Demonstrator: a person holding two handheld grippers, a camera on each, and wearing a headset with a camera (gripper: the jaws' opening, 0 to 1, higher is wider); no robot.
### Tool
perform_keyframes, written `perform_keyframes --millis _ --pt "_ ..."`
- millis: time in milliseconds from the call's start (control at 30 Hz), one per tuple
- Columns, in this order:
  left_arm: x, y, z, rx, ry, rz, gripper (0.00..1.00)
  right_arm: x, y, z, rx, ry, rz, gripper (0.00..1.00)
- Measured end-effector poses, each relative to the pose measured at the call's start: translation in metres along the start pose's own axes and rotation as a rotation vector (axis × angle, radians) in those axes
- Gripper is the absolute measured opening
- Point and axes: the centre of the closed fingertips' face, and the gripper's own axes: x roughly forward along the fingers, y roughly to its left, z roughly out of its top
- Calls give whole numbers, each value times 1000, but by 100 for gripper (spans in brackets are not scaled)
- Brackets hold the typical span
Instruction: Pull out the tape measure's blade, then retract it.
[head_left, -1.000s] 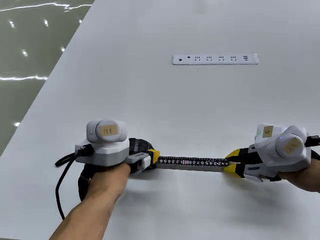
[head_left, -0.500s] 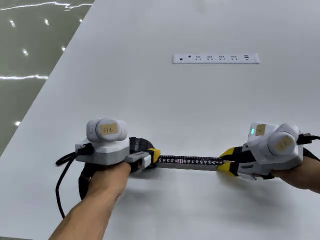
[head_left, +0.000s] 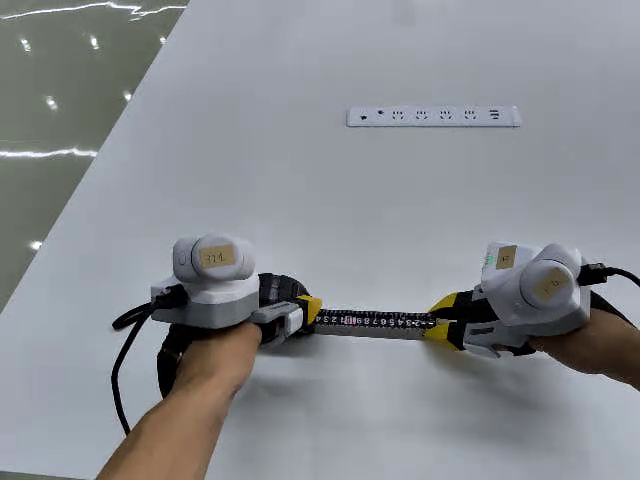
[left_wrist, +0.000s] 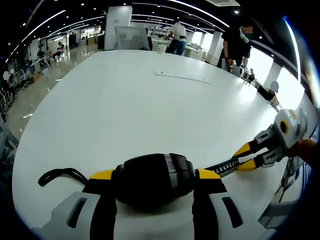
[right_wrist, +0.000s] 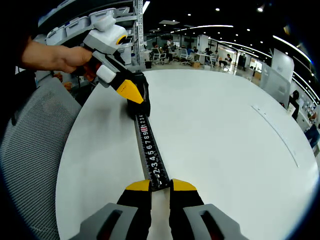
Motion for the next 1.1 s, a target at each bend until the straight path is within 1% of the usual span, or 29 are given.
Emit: perform_keyframes --millis 1100 --pt "-1 -1 -1 -10 3 -7 56 22 9 23 -8 -14 35 9"
